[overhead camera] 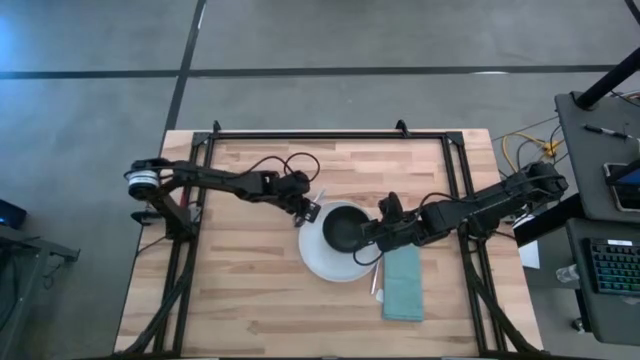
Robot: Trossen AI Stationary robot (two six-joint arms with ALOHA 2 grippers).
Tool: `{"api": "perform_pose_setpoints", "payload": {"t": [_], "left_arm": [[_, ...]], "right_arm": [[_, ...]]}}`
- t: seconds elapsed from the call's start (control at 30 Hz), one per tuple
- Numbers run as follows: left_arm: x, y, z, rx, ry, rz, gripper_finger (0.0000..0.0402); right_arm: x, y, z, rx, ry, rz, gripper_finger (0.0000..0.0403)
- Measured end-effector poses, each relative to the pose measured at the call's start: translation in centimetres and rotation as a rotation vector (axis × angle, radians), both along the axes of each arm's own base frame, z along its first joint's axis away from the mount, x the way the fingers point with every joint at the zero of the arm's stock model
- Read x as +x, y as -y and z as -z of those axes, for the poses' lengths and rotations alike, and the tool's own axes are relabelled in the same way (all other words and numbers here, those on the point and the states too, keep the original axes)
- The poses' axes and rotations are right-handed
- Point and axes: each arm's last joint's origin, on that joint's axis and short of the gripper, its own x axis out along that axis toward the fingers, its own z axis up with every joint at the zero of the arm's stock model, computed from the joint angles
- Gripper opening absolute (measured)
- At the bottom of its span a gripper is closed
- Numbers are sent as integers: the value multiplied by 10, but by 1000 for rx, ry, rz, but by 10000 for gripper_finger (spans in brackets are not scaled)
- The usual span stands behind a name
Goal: Set table place
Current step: Put the silver spoon into the black bowl
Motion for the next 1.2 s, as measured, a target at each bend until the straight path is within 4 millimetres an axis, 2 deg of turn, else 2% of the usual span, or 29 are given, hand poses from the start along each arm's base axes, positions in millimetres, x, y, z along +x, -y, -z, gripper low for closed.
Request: {"api": "perform_pose_setpoints", "payload": {"t": [0.17,0.4,0.63,0.83,1.2], "left_arm": [[-7,1,-19,40,51,0,12],[-14,10,-40,45,121,1,12],[-21,23,-55,76,169,11,12],[-26,31,-63,90,200,5,12],[-30,39,-67,113,213,-4,12]], "right_arm": [[-13,4,8,-7,-124,62,85],[-25,19,32,58,-277,85,14],[-23,40,53,105,-219,138,9],[-29,60,68,119,-248,186,9],[-31,91,91,236,-131,229,9]]}}
